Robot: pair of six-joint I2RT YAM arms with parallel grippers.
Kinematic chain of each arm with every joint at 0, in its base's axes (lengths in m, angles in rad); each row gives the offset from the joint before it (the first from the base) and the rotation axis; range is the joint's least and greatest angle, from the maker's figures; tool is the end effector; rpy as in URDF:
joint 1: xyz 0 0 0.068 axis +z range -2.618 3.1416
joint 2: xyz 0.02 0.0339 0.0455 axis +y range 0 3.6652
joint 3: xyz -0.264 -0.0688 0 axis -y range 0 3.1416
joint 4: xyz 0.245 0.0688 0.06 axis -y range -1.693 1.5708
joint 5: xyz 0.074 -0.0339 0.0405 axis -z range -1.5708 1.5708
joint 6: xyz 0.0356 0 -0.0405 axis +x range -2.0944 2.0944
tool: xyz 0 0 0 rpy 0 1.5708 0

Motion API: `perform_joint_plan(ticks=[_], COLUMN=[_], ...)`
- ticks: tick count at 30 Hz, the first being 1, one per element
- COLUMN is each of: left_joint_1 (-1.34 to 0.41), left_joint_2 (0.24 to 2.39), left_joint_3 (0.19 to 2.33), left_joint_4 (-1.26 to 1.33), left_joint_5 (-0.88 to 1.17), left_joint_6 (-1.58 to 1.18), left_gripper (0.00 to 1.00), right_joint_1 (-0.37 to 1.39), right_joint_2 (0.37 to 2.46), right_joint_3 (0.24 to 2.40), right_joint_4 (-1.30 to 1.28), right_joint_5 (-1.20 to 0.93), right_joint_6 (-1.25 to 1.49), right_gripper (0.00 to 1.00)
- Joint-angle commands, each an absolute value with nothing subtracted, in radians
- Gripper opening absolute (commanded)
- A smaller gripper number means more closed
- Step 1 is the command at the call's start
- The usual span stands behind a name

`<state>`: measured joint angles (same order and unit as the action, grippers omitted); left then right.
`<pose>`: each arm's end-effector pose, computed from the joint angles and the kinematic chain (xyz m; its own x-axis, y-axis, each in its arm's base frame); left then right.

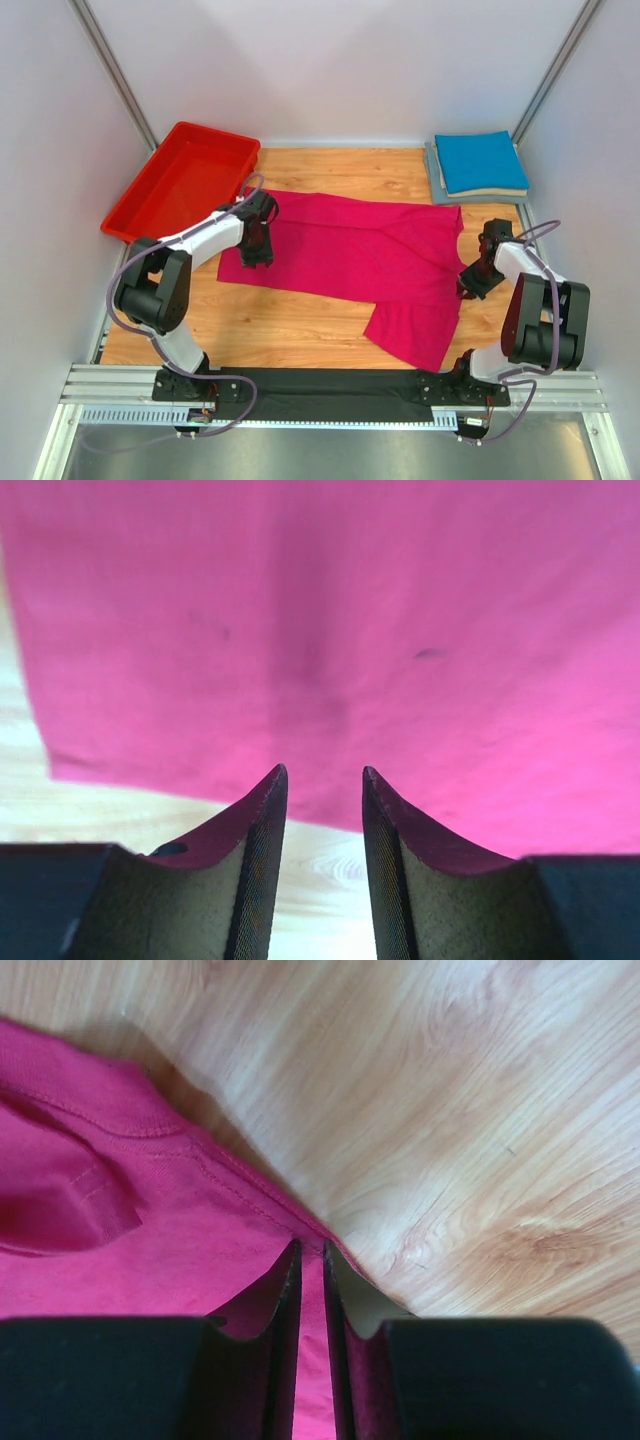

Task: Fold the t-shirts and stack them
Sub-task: Fold the tshirt

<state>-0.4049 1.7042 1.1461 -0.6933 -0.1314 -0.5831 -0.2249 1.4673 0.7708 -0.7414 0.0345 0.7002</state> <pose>0.3043 -0.1253 0.1925 -0.9227 -0.1984 -0.3306 -0.1861 0.9801 -0.0690 0.2275 -0.0533 0.1563 -0.5924 0.7961 -0.1234 0.7964 0.6018 0.0592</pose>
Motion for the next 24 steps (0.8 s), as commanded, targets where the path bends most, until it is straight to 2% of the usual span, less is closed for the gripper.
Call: perform_joint_plan(ticks=[1, 6, 14, 18, 24], left_joint_1=[-0.416, -0.457, -0.563, -0.629, -0.585], left_joint_2=[1.724, 1.764, 1.79, 1.738, 1.654], left_joint_3=[1.083, 1.068, 1.092, 1.149, 1.282], left_joint_4=[-0.727, -0.804, -0.939, -1.018, -0.991], left_joint_5=[-0.101, -0.158, -0.169, -0.152, -0.144], left_joint_6=[-0.722, -0.828, -0.972, -1.002, -0.889], left_gripper=[0.43, 0.43, 0.43, 0.47, 0.53], right_joint_1=[-0.227, -0.276, -0.436, -0.439, -0.368], right_joint_2=[1.534, 1.629, 1.664, 1.629, 1.551], right_joint_3=[0.811, 0.853, 0.888, 0.923, 1.076], right_joint_4=[-0.727, -0.745, -0.723, -0.755, -0.871], right_joint_5=[0.156, 0.189, 0.213, 0.196, 0.114], right_joint_6=[0.689, 0.621, 0.519, 0.506, 0.488], right_gripper=[0.15, 0.14, 0.14, 0.14, 0.2])
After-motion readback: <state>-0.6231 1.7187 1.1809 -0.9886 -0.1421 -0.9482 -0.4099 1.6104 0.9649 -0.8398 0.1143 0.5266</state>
